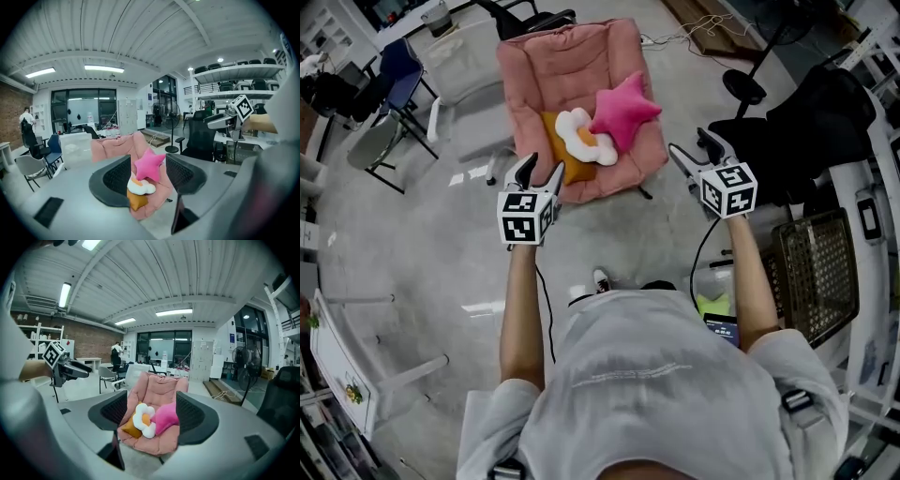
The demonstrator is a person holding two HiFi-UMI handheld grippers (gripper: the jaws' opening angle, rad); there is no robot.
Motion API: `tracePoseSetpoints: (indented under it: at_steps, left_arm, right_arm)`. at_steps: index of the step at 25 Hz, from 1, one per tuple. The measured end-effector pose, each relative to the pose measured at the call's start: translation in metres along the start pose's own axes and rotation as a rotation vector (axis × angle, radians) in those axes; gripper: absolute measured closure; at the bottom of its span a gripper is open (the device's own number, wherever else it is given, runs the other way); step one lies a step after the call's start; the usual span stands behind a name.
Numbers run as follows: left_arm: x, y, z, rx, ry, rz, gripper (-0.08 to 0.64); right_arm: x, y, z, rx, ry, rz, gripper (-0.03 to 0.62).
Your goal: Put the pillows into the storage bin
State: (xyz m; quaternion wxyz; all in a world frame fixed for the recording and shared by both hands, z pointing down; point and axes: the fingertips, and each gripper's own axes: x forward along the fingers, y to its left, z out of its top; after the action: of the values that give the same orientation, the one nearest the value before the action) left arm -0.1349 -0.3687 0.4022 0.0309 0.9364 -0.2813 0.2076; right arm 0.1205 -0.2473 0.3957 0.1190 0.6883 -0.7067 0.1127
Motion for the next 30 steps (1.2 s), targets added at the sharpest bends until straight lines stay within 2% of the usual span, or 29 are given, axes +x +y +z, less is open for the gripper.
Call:
tracePoseSetpoints:
  at_steps: [3, 7, 10, 14, 17, 25, 30]
  left_arm:
    - [0.016, 0.014, -0.003, -0.013, 0.009, -0.018, 0.308]
    - [0.038, 0.023, -0.010, -0.019, 0.032, -0.044, 0.308]
    - [0.060, 0.031, -0.014, -0.031, 0.055, -0.062, 0.308]
    - [0.097, 0.035, -0.020, -0.037, 0.089, -0.080, 0.308]
    - [0.128, 0.038, -0.023, -0.044, 0.125, -0.093, 0.308]
    - [0.232, 0.051, -0.026, -0.076, 0.214, -0.101, 0.308]
    - [0.278, 0.051, -0.045, -0.083, 0.296, -0.131, 0.308]
  right_arm:
    - [0.020, -0.013, -0.013, 0.044, 0.051, -0.034, 0.275]
    - [0.040, -0.037, -0.032, 0.132, 0.094, -0.086, 0.330]
    - [0.059, -0.054, -0.041, 0.230, 0.108, -0.104, 0.330]
    - [0.086, -0.079, -0.061, 0.283, 0.149, -0.102, 0.328]
    - [0.112, -0.101, -0.078, 0.338, 0.180, -0.097, 0.290]
    - [0.217, -0.169, -0.153, 0.342, 0.408, -0.085, 0.288]
    - [0.273, -0.183, -0.209, 0.395, 0.539, -0.032, 0.288]
